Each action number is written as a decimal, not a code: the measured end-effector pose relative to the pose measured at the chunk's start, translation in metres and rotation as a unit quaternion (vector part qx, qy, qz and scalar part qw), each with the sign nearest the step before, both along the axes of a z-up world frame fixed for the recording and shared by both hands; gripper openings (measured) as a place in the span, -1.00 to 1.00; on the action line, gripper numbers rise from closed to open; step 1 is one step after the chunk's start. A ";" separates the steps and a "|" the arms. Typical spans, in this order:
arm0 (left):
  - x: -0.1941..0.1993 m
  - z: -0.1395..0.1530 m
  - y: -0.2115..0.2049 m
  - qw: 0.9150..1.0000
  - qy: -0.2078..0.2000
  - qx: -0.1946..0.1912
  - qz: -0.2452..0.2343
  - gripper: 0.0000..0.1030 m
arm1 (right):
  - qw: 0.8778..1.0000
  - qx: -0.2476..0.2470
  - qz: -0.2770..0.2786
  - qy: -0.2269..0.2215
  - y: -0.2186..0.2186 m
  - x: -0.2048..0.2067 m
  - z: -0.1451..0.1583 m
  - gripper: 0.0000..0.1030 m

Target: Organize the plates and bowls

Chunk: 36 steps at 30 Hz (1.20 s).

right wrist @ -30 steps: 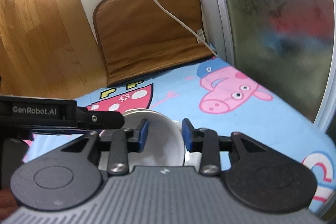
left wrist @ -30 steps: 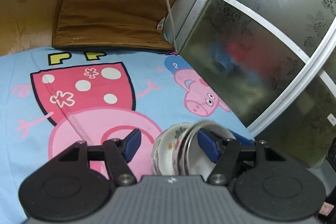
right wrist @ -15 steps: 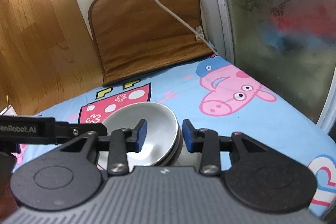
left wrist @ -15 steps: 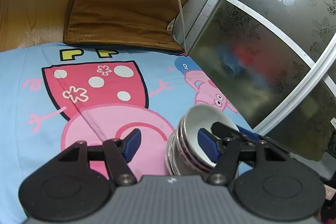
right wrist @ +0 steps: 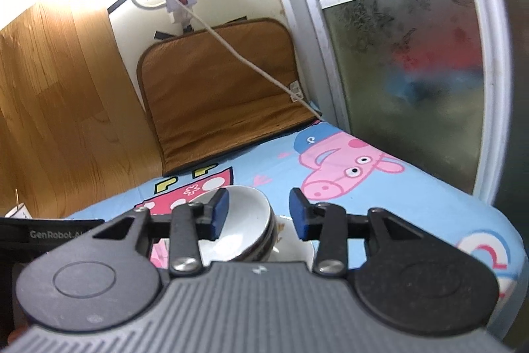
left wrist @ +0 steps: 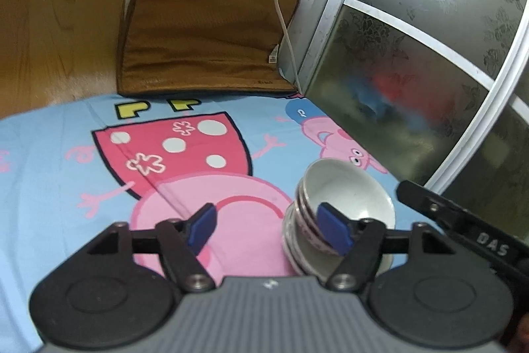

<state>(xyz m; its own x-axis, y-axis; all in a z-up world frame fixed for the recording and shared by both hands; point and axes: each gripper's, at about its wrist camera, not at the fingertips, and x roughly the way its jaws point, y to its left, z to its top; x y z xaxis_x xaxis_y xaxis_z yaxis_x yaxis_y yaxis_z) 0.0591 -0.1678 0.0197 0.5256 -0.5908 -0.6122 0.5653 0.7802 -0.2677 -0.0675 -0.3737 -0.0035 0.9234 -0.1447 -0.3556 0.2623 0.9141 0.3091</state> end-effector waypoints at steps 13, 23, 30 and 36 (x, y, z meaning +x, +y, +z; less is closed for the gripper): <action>-0.028 -0.013 0.024 0.997 -0.050 0.062 0.024 0.55 | 0.998 0.042 -0.028 0.025 0.030 -0.040 -0.033 0.01; -0.040 -0.023 0.044 0.994 -0.066 0.080 0.036 0.97 | 0.999 0.013 0.012 0.032 0.064 -0.042 -0.032 0.01; -0.038 -0.028 0.056 0.993 -0.053 0.090 0.059 1.00 | 0.999 0.010 0.027 0.038 0.074 -0.041 -0.035 0.02; -0.033 -0.038 0.059 0.990 -0.028 0.115 0.073 1.00 | 0.999 0.012 0.030 0.038 0.078 -0.040 -0.036 0.02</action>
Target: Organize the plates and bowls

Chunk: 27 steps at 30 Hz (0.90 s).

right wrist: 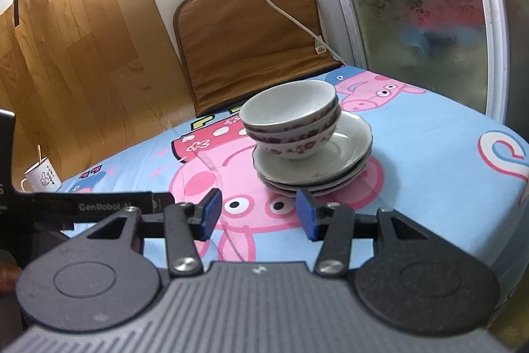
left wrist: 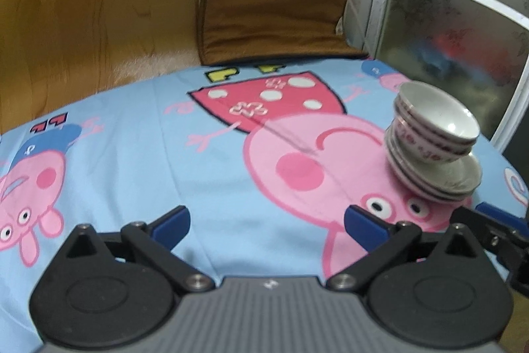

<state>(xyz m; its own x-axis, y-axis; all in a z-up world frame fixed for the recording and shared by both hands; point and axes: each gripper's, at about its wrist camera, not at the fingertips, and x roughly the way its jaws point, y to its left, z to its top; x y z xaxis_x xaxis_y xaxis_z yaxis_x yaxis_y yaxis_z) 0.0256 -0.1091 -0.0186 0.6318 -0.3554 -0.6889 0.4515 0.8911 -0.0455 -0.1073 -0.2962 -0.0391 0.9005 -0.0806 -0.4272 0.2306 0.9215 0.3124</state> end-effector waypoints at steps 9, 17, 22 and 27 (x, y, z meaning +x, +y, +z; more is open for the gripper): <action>0.001 -0.001 0.005 1.000 -0.002 0.004 0.017 1.00 | 1.000 0.003 0.003 0.000 0.001 0.003 0.000 0.02; -0.001 0.000 0.006 0.999 -0.023 0.007 0.030 1.00 | 1.000 0.007 0.003 0.002 0.000 0.004 -0.001 0.02; 0.000 -0.001 0.006 0.999 -0.027 0.012 0.032 1.00 | 1.000 0.008 0.004 0.002 0.000 0.005 -0.001 0.02; 0.001 -0.003 0.004 0.999 -0.026 0.025 0.031 1.00 | 1.000 0.012 0.003 0.005 0.001 0.006 -0.003 0.02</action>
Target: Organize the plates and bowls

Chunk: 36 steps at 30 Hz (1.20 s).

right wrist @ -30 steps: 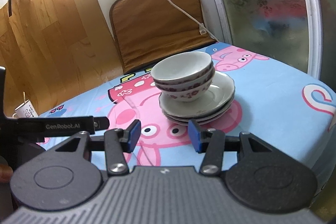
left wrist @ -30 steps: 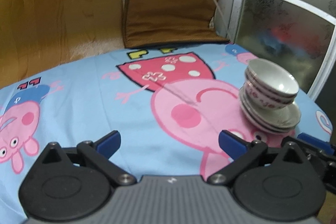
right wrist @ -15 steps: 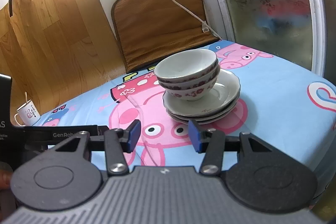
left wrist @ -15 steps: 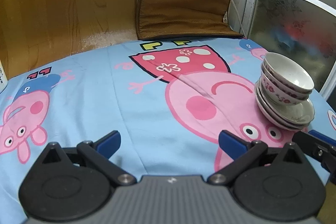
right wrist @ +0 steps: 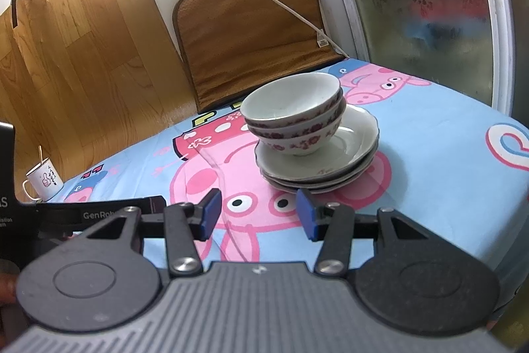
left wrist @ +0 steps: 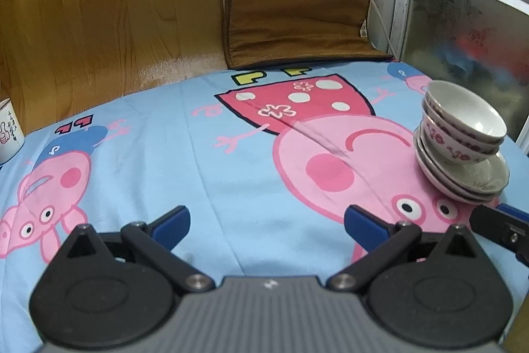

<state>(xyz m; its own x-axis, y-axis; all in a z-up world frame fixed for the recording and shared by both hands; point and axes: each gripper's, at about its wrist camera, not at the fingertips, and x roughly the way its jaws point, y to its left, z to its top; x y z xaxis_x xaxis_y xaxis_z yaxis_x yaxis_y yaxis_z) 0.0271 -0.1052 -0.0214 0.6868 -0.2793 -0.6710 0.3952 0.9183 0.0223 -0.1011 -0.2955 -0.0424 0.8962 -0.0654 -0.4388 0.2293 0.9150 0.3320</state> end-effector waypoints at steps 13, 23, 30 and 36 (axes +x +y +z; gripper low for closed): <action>-0.008 0.008 -0.001 0.999 -0.040 0.013 0.003 1.00 | 1.000 0.008 0.005 0.009 -0.002 0.003 -0.005 0.10; -0.016 0.009 -0.007 0.998 -0.053 0.034 -0.006 1.00 | 1.000 0.010 0.003 0.008 -0.003 0.001 -0.005 0.10; -0.020 0.006 -0.011 0.998 -0.044 0.039 -0.019 1.00 | 1.000 0.011 -0.001 0.006 -0.004 0.000 -0.005 0.10; -0.020 0.005 -0.010 0.999 -0.033 0.036 -0.016 1.00 | 1.000 0.011 -0.003 0.004 -0.003 -0.001 -0.005 0.10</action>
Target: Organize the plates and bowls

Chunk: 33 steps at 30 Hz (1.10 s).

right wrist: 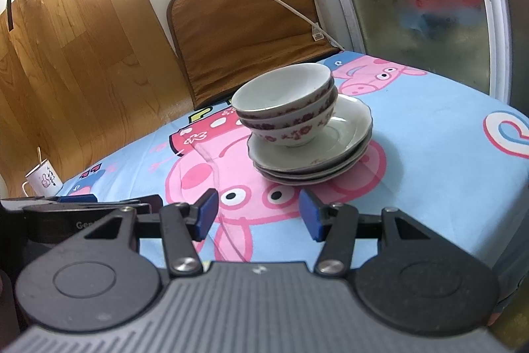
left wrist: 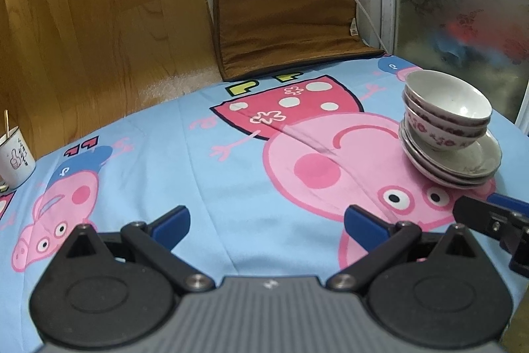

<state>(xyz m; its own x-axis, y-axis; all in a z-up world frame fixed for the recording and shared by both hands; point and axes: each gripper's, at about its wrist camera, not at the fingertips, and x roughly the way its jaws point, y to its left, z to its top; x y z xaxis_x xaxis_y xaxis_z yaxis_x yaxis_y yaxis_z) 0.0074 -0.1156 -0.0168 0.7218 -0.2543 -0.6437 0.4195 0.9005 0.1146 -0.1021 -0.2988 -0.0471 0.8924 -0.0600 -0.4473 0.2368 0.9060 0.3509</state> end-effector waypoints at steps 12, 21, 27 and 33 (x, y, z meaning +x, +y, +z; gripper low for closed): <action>0.001 -0.005 0.000 1.000 0.016 0.012 0.013 1.00 | 1.000 0.003 -0.004 -0.004 -0.001 -0.003 0.000 0.21; -0.003 -0.004 0.000 1.000 0.016 0.016 0.008 1.00 | 1.000 0.004 -0.005 -0.005 -0.002 -0.005 0.000 0.23; -0.005 -0.006 0.000 0.999 0.017 0.029 0.009 1.00 | 1.000 0.006 -0.006 -0.004 -0.002 -0.006 0.000 0.24; -0.008 -0.006 -0.001 0.999 0.015 0.038 0.009 1.00 | 1.000 0.007 -0.006 -0.006 -0.001 -0.007 0.001 0.25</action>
<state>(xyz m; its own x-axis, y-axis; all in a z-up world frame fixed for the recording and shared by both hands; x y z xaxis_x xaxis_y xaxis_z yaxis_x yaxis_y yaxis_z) -0.0004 -0.1163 -0.0226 0.7053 -0.1914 -0.6826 0.4078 0.8971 0.1698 -0.1094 -0.2995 -0.0464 0.8972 -0.0640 -0.4369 0.2429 0.8978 0.3673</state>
